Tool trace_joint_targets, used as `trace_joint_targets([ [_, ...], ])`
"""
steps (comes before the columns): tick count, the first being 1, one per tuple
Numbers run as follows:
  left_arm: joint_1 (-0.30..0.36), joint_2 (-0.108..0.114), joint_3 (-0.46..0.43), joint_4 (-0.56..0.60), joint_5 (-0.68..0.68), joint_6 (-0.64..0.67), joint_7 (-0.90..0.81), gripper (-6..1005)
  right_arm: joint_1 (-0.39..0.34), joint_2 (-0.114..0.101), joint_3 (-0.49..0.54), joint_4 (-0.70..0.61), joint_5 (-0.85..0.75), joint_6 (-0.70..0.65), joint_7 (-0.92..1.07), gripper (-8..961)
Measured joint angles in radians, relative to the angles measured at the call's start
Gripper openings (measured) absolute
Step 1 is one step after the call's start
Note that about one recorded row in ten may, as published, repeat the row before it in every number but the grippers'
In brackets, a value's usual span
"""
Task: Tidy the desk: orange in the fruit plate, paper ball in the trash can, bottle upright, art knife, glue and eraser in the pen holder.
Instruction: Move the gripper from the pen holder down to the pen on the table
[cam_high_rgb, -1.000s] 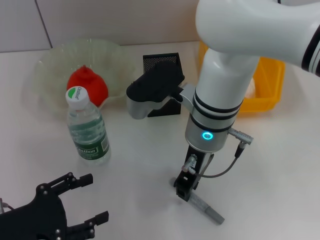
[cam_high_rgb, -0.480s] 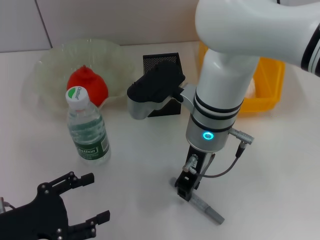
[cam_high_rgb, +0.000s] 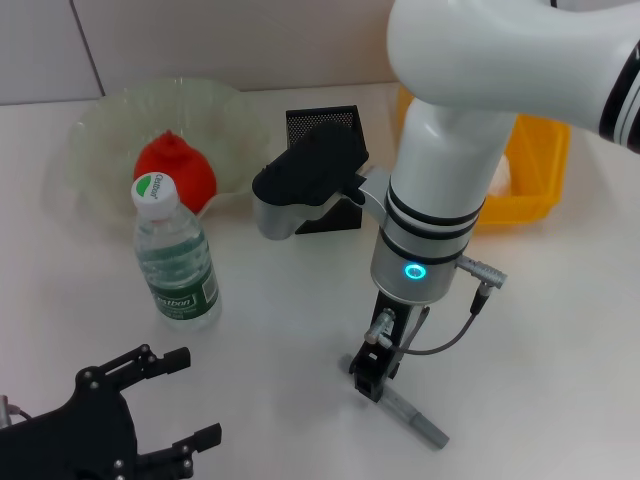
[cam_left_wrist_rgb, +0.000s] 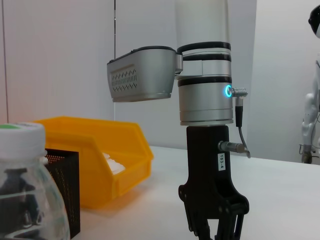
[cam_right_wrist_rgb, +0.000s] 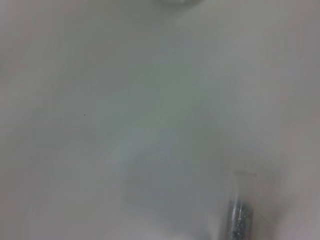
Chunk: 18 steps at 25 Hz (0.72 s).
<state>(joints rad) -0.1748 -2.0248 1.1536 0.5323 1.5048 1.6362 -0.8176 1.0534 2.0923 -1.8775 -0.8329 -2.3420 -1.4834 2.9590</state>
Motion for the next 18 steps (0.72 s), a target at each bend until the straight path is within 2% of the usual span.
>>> trace_joint_targets([
  [18, 0.0, 0.0, 0.002, 0.0, 0.0, 0.002, 0.0, 813, 0.003, 0.0, -0.001, 0.003, 0.0, 0.0, 0.0, 290],
])
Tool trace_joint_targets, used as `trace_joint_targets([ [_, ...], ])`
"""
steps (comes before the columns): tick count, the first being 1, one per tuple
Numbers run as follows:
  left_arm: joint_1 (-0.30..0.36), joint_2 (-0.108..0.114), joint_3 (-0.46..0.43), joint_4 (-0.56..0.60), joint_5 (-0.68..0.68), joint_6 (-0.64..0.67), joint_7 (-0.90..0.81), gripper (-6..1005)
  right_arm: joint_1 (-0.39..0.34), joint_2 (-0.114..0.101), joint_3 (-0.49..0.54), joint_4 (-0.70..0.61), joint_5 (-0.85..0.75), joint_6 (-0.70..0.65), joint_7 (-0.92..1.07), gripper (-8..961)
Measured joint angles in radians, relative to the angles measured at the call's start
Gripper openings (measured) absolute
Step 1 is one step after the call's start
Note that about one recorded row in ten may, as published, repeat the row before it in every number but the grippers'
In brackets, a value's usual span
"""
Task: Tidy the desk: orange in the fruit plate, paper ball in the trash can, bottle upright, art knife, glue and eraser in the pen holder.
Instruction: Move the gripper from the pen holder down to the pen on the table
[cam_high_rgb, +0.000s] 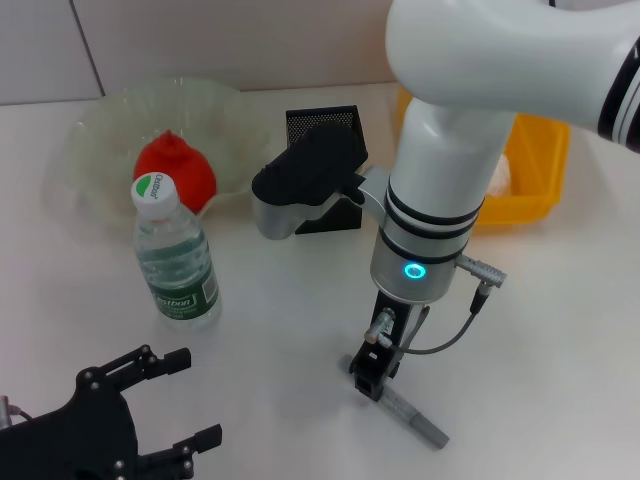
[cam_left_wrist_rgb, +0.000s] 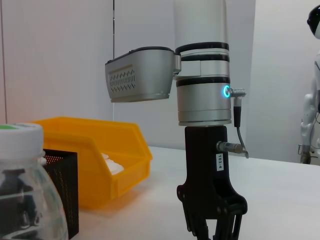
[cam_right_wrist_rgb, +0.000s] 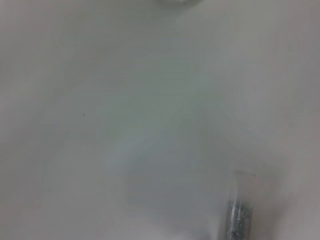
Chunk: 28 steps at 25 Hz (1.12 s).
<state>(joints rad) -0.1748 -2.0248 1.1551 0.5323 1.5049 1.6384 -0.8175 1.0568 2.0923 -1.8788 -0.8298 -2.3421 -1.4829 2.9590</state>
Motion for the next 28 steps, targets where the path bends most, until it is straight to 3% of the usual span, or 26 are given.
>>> trace_joint_targets([
  [28, 0.0, 0.0, 0.001, 0.0, 0.0, -0.001, 0.0, 813, 0.014, 0.0, -0.003, 0.018, 0.001, -0.002, -0.002, 290],
])
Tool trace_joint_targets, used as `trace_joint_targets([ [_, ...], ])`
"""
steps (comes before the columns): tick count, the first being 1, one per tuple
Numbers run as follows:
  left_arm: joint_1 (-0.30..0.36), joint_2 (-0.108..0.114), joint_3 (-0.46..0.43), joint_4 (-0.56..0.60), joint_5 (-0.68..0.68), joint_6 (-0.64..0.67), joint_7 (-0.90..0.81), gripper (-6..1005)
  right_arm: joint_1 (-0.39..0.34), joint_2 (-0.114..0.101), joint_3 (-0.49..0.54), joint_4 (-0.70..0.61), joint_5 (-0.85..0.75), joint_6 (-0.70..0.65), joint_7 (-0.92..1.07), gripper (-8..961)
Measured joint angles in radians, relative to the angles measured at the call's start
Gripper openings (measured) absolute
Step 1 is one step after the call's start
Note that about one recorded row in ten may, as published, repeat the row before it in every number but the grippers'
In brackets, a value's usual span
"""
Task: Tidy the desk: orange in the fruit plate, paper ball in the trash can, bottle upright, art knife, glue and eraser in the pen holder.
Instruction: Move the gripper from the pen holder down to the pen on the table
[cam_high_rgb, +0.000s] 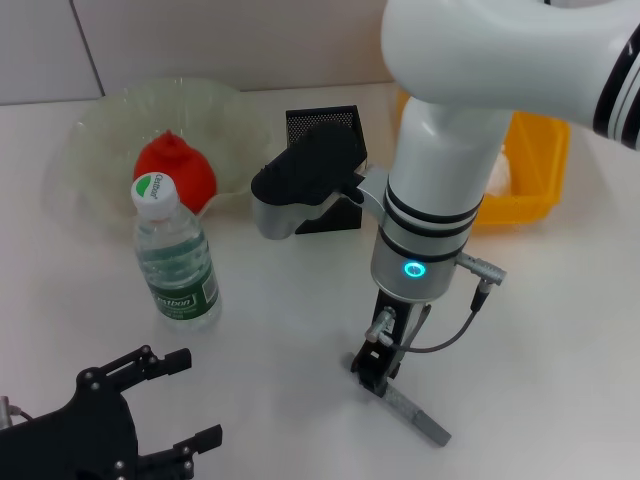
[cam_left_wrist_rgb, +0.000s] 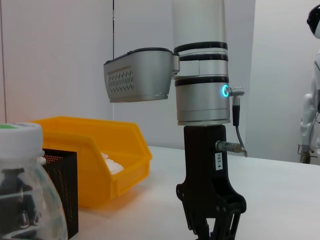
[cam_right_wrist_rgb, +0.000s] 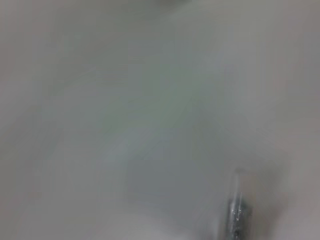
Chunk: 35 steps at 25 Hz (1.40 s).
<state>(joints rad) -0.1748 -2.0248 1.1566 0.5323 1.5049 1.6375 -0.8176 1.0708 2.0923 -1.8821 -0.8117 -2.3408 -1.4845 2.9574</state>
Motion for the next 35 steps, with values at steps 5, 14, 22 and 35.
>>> trace_joint_targets([
  [5, 0.0, 0.0, 0.0, 0.0, 0.0, 0.001, 0.0, 813, 0.006, 0.0, -0.013, 0.005, 0.001, -0.001, -0.001, 183],
  [14, 0.0, 0.0, 0.002, 0.0, 0.0, 0.0, 0.0, 813, 0.007, 0.0, -0.023, 0.007, 0.002, -0.001, -0.001, 127],
  [22, 0.0, 0.0, 0.002, 0.0, 0.0, 0.001, 0.0, 813, 0.001, 0.0, -0.025, -0.003, 0.003, -0.005, -0.005, 125],
  [35, 0.001, 0.0, -0.004, 0.0, 0.013, 0.001, 0.0, 813, -0.005, 0.0, -0.023, -0.016, 0.003, -0.008, -0.028, 33],
])
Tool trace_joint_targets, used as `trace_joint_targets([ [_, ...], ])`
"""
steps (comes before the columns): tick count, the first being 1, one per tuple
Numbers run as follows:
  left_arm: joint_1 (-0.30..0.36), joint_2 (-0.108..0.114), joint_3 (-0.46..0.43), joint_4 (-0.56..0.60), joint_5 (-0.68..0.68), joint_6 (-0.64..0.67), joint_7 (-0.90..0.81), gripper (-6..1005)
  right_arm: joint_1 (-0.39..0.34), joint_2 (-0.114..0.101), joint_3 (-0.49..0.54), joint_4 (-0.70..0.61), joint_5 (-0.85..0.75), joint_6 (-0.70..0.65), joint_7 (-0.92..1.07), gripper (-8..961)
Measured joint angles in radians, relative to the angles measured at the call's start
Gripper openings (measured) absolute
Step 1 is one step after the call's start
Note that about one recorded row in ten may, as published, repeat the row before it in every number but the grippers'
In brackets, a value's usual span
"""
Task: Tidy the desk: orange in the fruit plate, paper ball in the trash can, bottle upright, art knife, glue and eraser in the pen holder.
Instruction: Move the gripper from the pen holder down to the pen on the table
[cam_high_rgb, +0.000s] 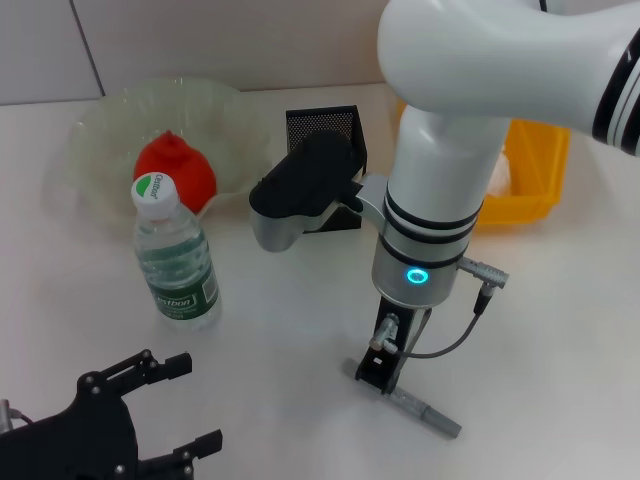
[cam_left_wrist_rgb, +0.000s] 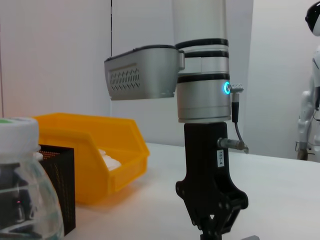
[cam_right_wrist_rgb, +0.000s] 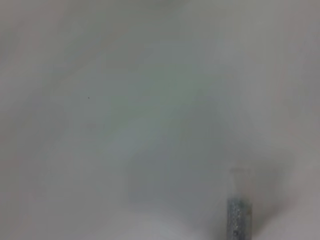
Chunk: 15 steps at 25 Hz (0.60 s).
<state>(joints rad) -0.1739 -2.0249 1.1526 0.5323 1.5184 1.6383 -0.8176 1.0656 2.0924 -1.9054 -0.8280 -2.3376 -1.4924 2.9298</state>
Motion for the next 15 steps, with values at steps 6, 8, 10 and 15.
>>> trace_joint_targets([
  [6, -0.003, -0.002, -0.003, 0.0, 0.009, 0.0, 0.0, 813, -0.002, 0.0, 0.023, 0.0, 0.0, -0.001, 0.01, 43],
  [8, -0.004, -0.002, -0.003, 0.0, 0.009, 0.0, 0.0, 813, -0.002, 0.0, 0.022, 0.0, -0.001, -0.001, 0.012, 65],
  [10, -0.007, -0.003, -0.002, 0.0, 0.01, 0.0, -0.001, 813, -0.002, 0.0, 0.017, 0.0, -0.001, -0.001, 0.012, 87],
  [15, -0.008, -0.003, -0.001, 0.0, 0.01, 0.0, -0.002, 813, -0.001, 0.0, 0.016, 0.0, -0.002, 0.0, 0.013, 143],
])
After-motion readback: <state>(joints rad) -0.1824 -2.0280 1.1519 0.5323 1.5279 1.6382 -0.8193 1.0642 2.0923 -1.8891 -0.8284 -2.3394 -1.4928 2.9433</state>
